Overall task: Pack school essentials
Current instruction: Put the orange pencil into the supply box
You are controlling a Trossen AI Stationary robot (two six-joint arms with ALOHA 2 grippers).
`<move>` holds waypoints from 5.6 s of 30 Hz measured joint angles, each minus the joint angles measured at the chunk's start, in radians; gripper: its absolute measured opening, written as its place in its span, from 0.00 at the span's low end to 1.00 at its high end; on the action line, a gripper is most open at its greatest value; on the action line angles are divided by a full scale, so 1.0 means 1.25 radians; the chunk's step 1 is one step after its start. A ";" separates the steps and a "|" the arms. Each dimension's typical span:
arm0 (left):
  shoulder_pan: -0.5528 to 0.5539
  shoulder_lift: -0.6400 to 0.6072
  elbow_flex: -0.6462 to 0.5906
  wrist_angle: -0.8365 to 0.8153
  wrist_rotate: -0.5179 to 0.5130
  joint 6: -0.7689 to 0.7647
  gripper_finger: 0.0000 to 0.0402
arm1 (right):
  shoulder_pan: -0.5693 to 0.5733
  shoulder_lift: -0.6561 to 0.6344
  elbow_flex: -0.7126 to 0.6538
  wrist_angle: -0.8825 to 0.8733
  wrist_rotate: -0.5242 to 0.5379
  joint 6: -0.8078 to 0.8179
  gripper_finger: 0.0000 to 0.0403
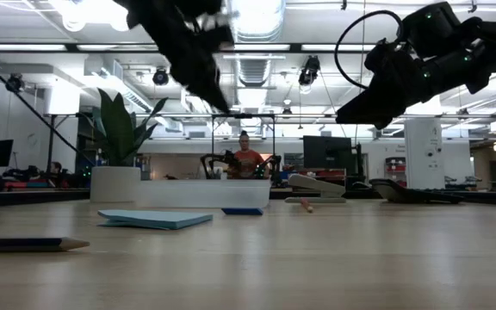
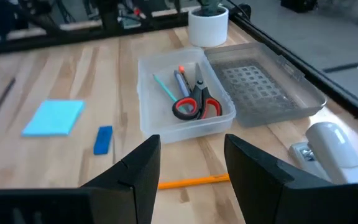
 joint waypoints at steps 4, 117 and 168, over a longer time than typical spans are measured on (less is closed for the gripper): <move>-0.038 -0.094 -0.125 0.259 0.006 0.008 0.33 | 0.013 0.000 0.000 0.003 0.003 0.094 0.41; -0.017 -0.495 -0.589 0.919 -0.127 0.274 0.33 | 0.128 0.657 0.898 -1.109 0.242 0.359 0.03; -0.017 -0.500 -0.590 0.940 -0.130 0.273 0.33 | 0.146 1.120 1.502 -1.039 0.155 -0.206 0.18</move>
